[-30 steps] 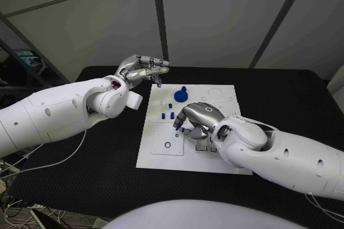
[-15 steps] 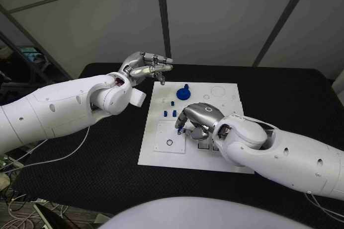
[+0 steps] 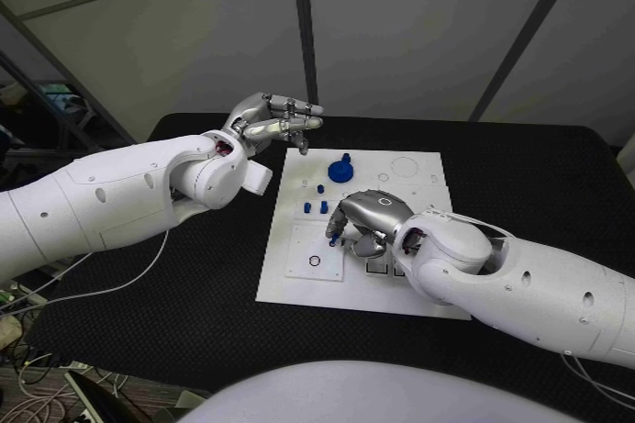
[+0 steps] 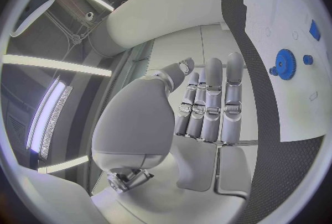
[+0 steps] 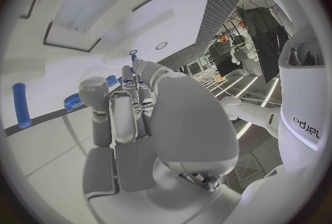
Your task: Assemble the parts on the task board
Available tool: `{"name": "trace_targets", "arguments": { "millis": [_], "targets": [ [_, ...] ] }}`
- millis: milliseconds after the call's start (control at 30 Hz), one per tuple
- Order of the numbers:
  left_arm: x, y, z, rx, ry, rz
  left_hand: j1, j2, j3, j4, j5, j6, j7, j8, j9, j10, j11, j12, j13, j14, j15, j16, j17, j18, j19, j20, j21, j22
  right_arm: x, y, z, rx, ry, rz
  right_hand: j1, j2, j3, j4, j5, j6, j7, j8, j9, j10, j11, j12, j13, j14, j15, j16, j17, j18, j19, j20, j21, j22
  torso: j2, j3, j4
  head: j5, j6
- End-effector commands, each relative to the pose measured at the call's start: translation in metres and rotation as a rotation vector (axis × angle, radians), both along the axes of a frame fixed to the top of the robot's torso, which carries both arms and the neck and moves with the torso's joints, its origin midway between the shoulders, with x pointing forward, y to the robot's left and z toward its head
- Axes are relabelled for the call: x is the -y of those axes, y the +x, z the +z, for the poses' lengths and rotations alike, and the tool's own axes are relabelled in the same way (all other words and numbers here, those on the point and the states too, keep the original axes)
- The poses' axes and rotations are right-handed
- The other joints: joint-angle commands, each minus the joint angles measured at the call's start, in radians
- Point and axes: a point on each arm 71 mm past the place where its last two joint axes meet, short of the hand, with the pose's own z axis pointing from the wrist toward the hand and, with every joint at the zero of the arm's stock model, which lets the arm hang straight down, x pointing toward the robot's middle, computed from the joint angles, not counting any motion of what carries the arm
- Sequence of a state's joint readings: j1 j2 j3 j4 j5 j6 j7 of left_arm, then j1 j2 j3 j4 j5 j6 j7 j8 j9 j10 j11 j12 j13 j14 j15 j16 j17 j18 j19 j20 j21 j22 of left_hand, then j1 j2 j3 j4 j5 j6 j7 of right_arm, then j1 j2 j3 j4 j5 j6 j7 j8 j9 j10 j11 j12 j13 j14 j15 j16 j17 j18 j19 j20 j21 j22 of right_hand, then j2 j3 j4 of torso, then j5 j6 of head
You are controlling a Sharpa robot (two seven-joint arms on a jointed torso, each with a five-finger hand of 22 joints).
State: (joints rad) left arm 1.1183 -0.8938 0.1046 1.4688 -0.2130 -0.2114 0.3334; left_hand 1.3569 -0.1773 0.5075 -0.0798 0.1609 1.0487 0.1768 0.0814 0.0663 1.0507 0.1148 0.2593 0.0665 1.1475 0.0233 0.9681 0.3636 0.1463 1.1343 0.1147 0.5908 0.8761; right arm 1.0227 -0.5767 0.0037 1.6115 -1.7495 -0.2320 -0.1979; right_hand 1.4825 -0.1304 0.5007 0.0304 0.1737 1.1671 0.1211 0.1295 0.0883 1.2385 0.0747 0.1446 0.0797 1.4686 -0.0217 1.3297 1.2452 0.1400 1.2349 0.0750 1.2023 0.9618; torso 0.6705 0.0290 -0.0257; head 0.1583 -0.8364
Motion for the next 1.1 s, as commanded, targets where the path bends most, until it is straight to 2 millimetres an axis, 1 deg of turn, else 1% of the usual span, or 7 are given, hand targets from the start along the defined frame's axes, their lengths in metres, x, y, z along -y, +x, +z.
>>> {"name": "trace_targets", "arguments": {
  "millis": [33, 533, 833, 900, 1000, 1067, 1100],
  "targets": [
    [0.0021, 0.0001, 0.0014, 0.002, -0.009, -0.015, -0.005, 0.008, 0.002, -0.003, 0.005, -0.005, 0.003, -0.005, -0.001, -0.007, -0.001, 0.006, -0.002, -0.006, 0.0, -0.003, -0.001, 0.035, -0.008, 0.0, -0.007, -0.002, -0.0013, 0.0004, -0.0011, 0.002, -0.019, 0.009, -0.004, 0.009, 0.002, -0.006, 0.003, 0.003, 0.007, -0.001, 0.001, 0.027, -0.019, 0.0, 0.001, 0.047, -0.003, 0.005, 0.001, -0.017, 0.004, 0.004, 0.005, 0.002, 0.001, 0.0, 0.0, 0.001, 0.0],
    [0.0025, 0.0001, 0.0015, 0.002, -0.009, -0.015, -0.005, 0.008, 0.002, -0.003, 0.005, -0.005, 0.003, -0.005, -0.001, -0.007, -0.001, 0.006, -0.002, -0.006, 0.0, -0.003, -0.001, 0.035, -0.008, 0.0, -0.007, -0.002, -0.0056, -0.0009, -0.0055, -0.012, -0.055, 0.027, -0.005, 0.01, 0.003, -0.006, 0.004, 0.004, 0.007, -0.001, 0.001, 0.027, -0.019, -0.001, 0.001, 0.047, -0.003, 0.005, 0.001, -0.017, 0.004, 0.004, 0.005, 0.001, -0.001, -0.0005, -0.0005, 0.004, -0.008],
    [0.0027, 0.0001, 0.0017, 0.001, -0.009, -0.016, -0.005, 0.008, 0.002, -0.003, 0.005, -0.005, 0.003, -0.005, -0.001, -0.007, -0.001, 0.006, -0.002, -0.006, 0.0, -0.003, -0.001, 0.035, -0.008, 0.0, -0.007, -0.002, -0.0075, -0.0009, -0.0077, -0.011, -0.073, 0.025, -0.012, 0.009, 0.0, -0.008, 0.002, 0.0, 0.009, -0.005, 0.0, 0.023, -0.017, -0.007, 0.0, 0.046, -0.001, 0.004, -0.002, -0.016, -0.001, 0.006, 0.002, -0.003, 0.0, -0.0003, -0.0002, 0.005, -0.009],
    [0.0026, 0.0001, 0.0017, 0.001, -0.008, -0.016, -0.005, 0.008, 0.002, -0.003, 0.005, -0.005, 0.003, -0.005, -0.001, -0.007, -0.001, 0.006, -0.002, -0.006, 0.0, -0.003, -0.001, 0.035, -0.008, 0.0, -0.007, -0.002, -0.0078, -0.0007, -0.0084, -0.01, -0.077, 0.023, -0.021, 0.007, -0.003, -0.008, 0.0, -0.006, 0.012, -0.011, -0.002, 0.004, -0.012, -0.022, -0.004, 0.046, 0.003, 0.005, -0.002, -0.016, -0.004, 0.008, 0.002, -0.004, 0.0, 0.0, -0.0002, 0.005, -0.009],
    [0.0025, 0.0001, 0.0017, 0.0, -0.008, -0.016, -0.005, 0.008, 0.002, -0.003, 0.005, -0.005, 0.003, -0.005, -0.001, -0.007, -0.001, 0.006, -0.002, -0.006, 0.0, -0.003, -0.001, 0.035, -0.008, 0.0, -0.007, -0.002, -0.0081, -0.0006, -0.0087, -0.006, -0.076, 0.019, -0.037, -0.001, -0.008, -0.007, 0.003, -0.038, 0.021, -0.033, -0.01, -0.035, 0.001, -0.045, -0.012, 0.045, 0.013, 0.006, -0.003, -0.016, -0.01, 0.016, -0.001, -0.008, 0.0, 0.0, -0.0005, 0.005, -0.009],
    [0.0025, 0.0001, 0.0017, 0.0, -0.008, -0.017, -0.005, 0.008, 0.002, -0.003, 0.005, -0.005, 0.003, -0.005, -0.001, -0.007, -0.001, 0.006, -0.002, -0.006, 0.0, -0.003, -0.001, 0.035, -0.008, 0.0, -0.007, -0.002, -0.0082, -0.0006, -0.0085, 0.0, -0.069, 0.017, -0.056, -0.014, -0.016, -0.002, 0.008, -0.064, 0.029, -0.05, -0.016, -0.087, 0.014, -0.069, -0.018, 0.044, 0.025, 0.007, -0.004, -0.012, -0.028, 0.024, -0.019, -0.034, -0.001, -0.0002, -0.0007, 0.005, -0.009],
    [0.0025, 0.0001, 0.0016, -0.001, -0.008, -0.017, -0.005, 0.008, 0.002, -0.003, 0.005, -0.005, 0.003, -0.005, -0.001, -0.007, -0.001, 0.006, -0.002, -0.006, 0.0, -0.003, -0.001, 0.035, -0.008, 0.0, -0.007, -0.002, -0.0082, -0.0006, -0.0082, 0.003, -0.066, 0.015, -0.062, -0.021, -0.02, -0.001, 0.008, -0.081, 0.03, -0.06, -0.02, -0.109, 0.019, -0.077, -0.019, 0.043, 0.029, 0.004, -0.008, -0.009, -0.037, 0.029, -0.027, -0.047, -0.001, -0.0002, -0.0007, 0.005, -0.009]
  ]
}}
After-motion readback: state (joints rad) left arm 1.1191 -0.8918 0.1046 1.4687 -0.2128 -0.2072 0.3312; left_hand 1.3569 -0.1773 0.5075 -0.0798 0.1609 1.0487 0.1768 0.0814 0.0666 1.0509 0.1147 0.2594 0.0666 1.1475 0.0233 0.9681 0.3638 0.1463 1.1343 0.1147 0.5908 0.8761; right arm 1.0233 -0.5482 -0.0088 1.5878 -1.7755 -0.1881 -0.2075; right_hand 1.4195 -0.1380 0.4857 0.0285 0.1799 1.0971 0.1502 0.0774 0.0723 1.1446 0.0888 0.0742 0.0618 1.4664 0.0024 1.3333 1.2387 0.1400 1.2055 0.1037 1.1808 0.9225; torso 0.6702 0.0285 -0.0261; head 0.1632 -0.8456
